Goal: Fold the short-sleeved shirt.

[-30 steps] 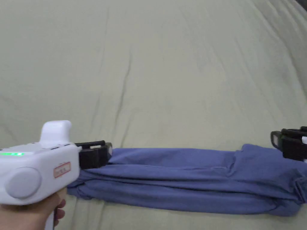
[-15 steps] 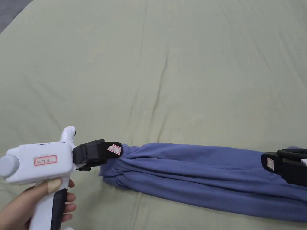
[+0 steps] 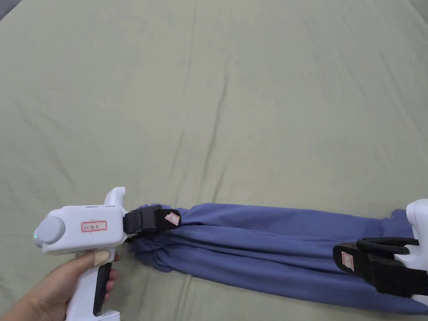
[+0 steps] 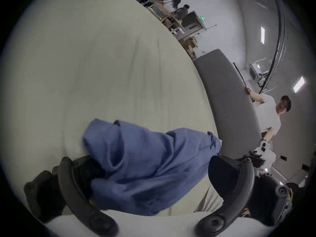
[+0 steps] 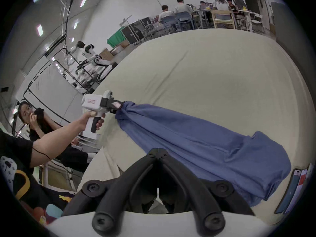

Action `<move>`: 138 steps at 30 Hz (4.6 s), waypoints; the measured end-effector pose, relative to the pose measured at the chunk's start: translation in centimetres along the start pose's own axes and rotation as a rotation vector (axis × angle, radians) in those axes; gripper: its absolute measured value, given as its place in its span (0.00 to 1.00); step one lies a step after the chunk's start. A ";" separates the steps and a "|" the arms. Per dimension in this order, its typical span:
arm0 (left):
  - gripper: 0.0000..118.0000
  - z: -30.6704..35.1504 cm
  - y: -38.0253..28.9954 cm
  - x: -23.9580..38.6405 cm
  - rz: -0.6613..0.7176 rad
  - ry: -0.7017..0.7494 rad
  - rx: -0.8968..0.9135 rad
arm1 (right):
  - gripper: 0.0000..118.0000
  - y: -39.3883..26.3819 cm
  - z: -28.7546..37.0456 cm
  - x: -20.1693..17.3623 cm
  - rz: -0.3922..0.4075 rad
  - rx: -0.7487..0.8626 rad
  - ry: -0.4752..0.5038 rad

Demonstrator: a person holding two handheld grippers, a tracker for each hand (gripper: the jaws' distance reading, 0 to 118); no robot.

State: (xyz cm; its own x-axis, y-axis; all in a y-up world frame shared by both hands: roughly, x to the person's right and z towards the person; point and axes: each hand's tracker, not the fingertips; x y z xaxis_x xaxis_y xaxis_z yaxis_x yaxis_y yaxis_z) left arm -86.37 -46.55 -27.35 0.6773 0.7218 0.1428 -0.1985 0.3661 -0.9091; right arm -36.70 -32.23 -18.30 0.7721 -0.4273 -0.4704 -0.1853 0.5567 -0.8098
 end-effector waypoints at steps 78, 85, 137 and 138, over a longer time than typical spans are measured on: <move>0.00 -16.2 -9.7 23.4 -0.354 0.404 -0.097 | 0.02 -2.9 6.1 -0.5 -0.056 0.064 -0.171; 0.00 -21.8 -10.9 26.5 -0.410 0.398 -0.160 | 0.02 -3.3 7.0 0.2 -0.074 0.071 -0.190; 0.10 5.3 -0.7 2.9 0.195 0.204 0.115 | 0.02 0.8 4.3 -3.7 0.063 0.035 -0.074; 0.10 5.8 -0.4 3.5 0.185 0.271 0.100 | 0.02 0.8 4.2 -3.8 0.067 0.032 -0.073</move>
State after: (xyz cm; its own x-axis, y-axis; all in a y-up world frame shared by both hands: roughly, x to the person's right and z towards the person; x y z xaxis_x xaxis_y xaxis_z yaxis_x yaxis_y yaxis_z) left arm -88.03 -40.81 -24.22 0.7839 0.6043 -0.1423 -0.3952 0.3090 -0.8651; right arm -37.23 -27.21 -15.71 0.8013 -0.3357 -0.4952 -0.2195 0.6052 -0.7653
